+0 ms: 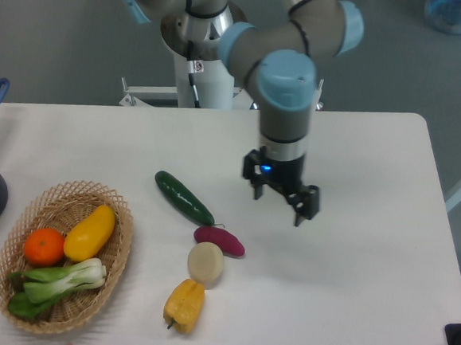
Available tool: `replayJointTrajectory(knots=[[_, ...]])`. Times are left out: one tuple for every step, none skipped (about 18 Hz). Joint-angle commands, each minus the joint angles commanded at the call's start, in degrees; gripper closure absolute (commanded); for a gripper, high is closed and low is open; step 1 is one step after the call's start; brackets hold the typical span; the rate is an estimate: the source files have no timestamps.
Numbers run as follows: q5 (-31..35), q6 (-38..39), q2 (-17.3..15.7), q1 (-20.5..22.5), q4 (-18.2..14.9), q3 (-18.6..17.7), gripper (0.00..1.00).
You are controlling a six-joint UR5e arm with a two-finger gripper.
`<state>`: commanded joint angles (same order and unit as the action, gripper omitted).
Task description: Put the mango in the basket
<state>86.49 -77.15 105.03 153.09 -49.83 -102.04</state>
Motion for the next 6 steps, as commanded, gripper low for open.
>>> replayJointTrajectory(knots=[[-0.1, -0.4, 0.0, 0.5, -0.3, -0.4, 0.00], [-0.1, -1.1, 0.0, 0.5, -0.4, -1.0, 0.00], [-0.1, -1.5, -0.1, 0.6, -0.4, -1.0, 0.00], [-0.1, -1.5, -0.1, 0.5, -0.4, -1.0, 0.00], [-0.2, -1.5, -0.1, 0.7, -0.4, -1.0, 0.00], [-0.3, -1.5, -0.1, 0.7, -0.4, -1.0, 0.00]])
